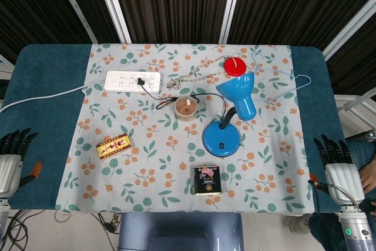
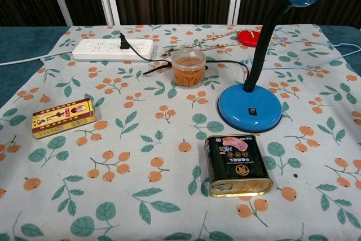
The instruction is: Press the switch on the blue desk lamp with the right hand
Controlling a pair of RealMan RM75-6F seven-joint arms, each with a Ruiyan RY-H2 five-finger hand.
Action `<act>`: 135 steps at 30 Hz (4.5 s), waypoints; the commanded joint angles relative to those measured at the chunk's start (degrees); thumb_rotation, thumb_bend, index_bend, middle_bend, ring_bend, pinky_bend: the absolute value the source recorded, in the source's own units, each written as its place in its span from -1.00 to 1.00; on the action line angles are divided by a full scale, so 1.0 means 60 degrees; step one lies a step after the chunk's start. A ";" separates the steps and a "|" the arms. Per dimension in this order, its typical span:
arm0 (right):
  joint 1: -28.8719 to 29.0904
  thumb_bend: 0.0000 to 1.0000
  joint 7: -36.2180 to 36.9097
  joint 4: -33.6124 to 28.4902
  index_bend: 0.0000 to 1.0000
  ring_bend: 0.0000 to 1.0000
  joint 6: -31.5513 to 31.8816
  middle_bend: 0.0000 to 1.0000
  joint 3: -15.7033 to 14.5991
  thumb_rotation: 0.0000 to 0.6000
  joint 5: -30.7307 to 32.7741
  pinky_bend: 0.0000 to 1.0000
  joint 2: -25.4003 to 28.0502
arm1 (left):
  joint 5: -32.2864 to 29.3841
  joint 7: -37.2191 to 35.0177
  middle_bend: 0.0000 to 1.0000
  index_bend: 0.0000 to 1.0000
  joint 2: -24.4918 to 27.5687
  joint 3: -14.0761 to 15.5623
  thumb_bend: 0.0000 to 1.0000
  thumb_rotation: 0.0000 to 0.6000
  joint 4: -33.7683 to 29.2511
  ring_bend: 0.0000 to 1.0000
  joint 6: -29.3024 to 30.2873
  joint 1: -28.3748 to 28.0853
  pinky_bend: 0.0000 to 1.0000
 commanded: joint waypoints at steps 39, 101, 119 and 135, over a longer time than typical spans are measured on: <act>0.0759 -0.05 0.0136 -0.0628 -0.96 0.01 -0.1432 -0.28 -0.0421 1.00 -0.0574 0.10 0.0234 | -0.0149 0.0018 -0.86 -0.70 0.0022 -0.0013 -0.29 1.00 -0.0094 -0.89 -0.0128 -0.0019 -0.80; 0.4449 0.23 -0.1514 -0.0207 -1.00 0.60 -0.6001 0.42 0.0078 1.00 0.2034 0.89 -0.2143 | -0.0261 -0.0111 -0.86 -0.70 0.0096 -0.0021 -0.29 1.00 -0.0123 -0.89 -0.0253 -0.0055 -0.80; 0.4563 0.23 -0.1633 -0.0211 -1.00 0.60 -0.6030 0.42 -0.0110 1.00 0.2177 0.99 -0.2170 | -0.0271 -0.0116 -0.86 -0.70 0.0105 -0.0020 -0.29 1.00 -0.0119 -0.89 -0.0262 -0.0059 -0.80; 0.4912 0.23 -0.2154 -0.0187 -0.96 0.60 -0.6533 0.42 -0.0217 1.00 0.2699 1.00 -0.2017 | -0.0269 -0.0145 -0.86 -0.70 0.0107 -0.0023 -0.29 1.00 -0.0120 -0.89 -0.0246 -0.0054 -0.80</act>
